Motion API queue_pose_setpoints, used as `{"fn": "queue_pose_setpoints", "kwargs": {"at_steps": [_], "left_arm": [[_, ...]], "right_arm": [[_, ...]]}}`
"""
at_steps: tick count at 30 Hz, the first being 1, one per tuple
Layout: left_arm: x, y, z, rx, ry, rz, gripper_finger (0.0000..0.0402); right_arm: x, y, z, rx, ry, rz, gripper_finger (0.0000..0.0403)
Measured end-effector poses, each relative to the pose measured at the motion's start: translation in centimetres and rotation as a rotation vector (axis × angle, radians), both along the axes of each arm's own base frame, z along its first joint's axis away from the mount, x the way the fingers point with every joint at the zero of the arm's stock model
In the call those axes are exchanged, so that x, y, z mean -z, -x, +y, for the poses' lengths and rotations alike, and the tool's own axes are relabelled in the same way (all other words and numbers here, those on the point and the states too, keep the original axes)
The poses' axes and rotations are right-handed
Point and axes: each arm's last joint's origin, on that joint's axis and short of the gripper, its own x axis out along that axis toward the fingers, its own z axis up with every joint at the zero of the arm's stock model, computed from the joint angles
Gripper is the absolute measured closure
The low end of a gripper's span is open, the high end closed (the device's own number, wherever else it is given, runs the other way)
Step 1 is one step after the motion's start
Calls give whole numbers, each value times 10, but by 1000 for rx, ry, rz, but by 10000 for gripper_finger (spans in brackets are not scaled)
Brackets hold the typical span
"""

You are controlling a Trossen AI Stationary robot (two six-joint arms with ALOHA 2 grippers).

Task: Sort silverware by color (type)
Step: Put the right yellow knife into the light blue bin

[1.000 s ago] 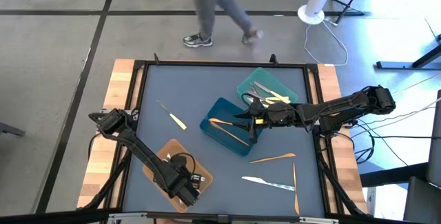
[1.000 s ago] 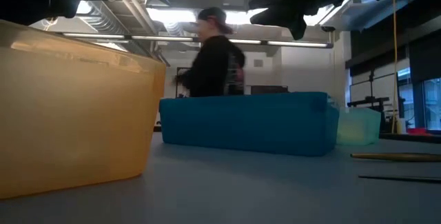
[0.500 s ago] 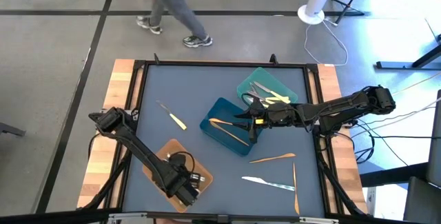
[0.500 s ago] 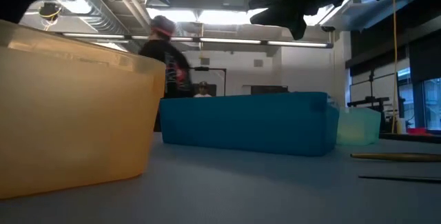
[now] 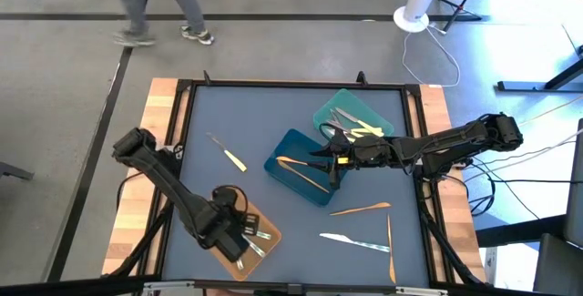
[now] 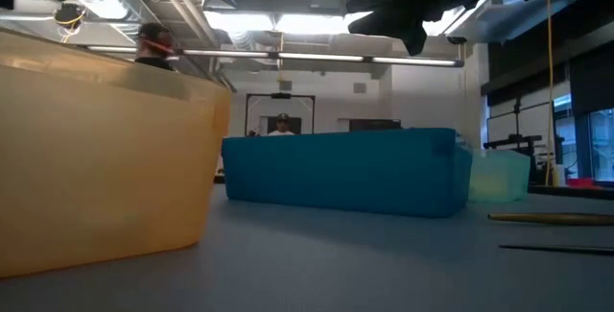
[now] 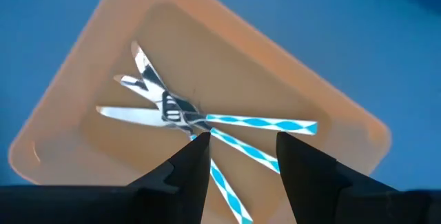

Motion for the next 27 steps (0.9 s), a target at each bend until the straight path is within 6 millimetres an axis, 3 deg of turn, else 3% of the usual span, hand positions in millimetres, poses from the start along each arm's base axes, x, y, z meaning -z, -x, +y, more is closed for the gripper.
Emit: {"fn": "queue_pose_setpoints", "kwargs": {"at_steps": [6, 16, 27], "left_arm": [[-16, 8, 12, -10, -19, -23, 243], [-22, 9, 40, -63, -94, 81, 243], [-36, -1, 93, 195, -138, 212, 243]], "right_arm": [[0, 0, 0, 0, 0, 1, 253], [0, 0, 0, 0, 0, 1, 253], [0, 0, 0, -1, 0, 1, 253]]}}
